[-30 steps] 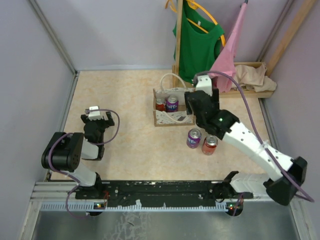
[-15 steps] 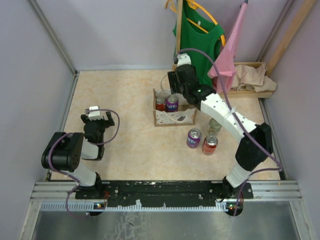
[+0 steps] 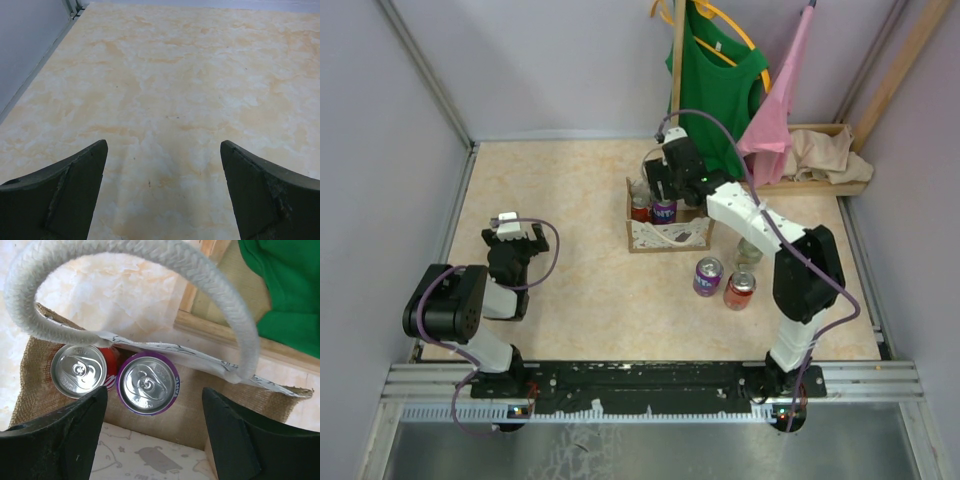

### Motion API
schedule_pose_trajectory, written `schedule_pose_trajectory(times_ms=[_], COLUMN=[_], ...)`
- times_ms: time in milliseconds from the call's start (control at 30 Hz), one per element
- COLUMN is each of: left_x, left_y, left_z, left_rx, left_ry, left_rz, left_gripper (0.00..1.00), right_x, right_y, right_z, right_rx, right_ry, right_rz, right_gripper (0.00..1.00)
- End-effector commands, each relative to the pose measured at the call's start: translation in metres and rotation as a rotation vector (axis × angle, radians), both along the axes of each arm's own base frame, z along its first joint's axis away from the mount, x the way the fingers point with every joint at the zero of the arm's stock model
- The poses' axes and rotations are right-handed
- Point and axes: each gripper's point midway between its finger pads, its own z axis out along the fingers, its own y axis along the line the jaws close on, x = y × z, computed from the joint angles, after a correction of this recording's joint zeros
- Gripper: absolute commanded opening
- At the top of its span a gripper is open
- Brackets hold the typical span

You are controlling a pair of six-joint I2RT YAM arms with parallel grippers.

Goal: Take the beverage out of the canvas bag

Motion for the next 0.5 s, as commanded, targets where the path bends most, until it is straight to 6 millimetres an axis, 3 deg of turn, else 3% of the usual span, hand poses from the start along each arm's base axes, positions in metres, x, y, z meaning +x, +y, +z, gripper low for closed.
schedule_pose_trajectory(times_ms=[0,467], left_x=[-0.001,-0.001], left_y=[0.000,0.000], left_z=[0.000,0.000], left_rx=[0.005,0.005], left_ry=[-0.005,-0.005], left_rz=[0.003,0.002], left_gripper=[1.00,1.00], right_x=[0.006,0.006], right_y=[0.014,0.010], right_z=[0.004,-0.030], right_rx=[0.051,0.006], right_ry=[-0.008,0.041], right_rz=[0.023,0.003], right_gripper=[0.76,0.73])
